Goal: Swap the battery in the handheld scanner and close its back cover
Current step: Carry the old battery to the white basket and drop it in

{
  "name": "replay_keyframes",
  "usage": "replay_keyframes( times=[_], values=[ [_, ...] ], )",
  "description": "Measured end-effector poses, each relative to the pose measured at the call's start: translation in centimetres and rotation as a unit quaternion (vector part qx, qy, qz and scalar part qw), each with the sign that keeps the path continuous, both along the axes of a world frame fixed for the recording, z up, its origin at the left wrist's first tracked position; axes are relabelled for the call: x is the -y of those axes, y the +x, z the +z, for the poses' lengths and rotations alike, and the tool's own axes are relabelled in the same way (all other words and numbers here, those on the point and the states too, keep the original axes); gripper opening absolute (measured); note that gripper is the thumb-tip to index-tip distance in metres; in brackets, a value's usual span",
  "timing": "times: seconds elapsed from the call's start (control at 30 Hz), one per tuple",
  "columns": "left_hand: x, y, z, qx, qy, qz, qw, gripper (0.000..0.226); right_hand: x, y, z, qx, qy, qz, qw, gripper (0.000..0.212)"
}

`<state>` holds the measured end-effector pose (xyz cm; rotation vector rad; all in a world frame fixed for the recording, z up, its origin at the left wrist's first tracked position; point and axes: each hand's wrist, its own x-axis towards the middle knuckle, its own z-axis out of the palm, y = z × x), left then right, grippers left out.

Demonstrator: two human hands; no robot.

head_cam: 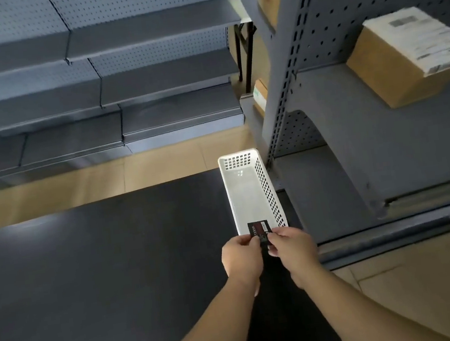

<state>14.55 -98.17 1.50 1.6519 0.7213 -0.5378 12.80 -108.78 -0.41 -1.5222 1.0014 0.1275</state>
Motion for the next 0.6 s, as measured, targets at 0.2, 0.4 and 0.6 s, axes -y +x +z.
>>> replay_keyframes(
  times=[0.2, 0.4, 0.6],
  values=[
    [1.1, 0.9, -2.4, -0.010, 0.064, 0.010, 0.998, 0.010, 0.3, 0.9, -2.6, -0.034, -0.034, 0.026, 0.999, 0.015],
    [1.4, 2.1, -2.6, 0.000, 0.125, -0.037, 0.991, 0.029, -0.3, 2.5, -2.7, -0.056, -0.107, 0.065, 0.991, 0.008],
    [1.8, 1.6, -2.2, 0.002, 0.120, -0.086, 0.989, 0.016, -0.7, 2.4, -1.9, -0.072, -0.183, 0.119, 0.973, 0.015]
  ],
)
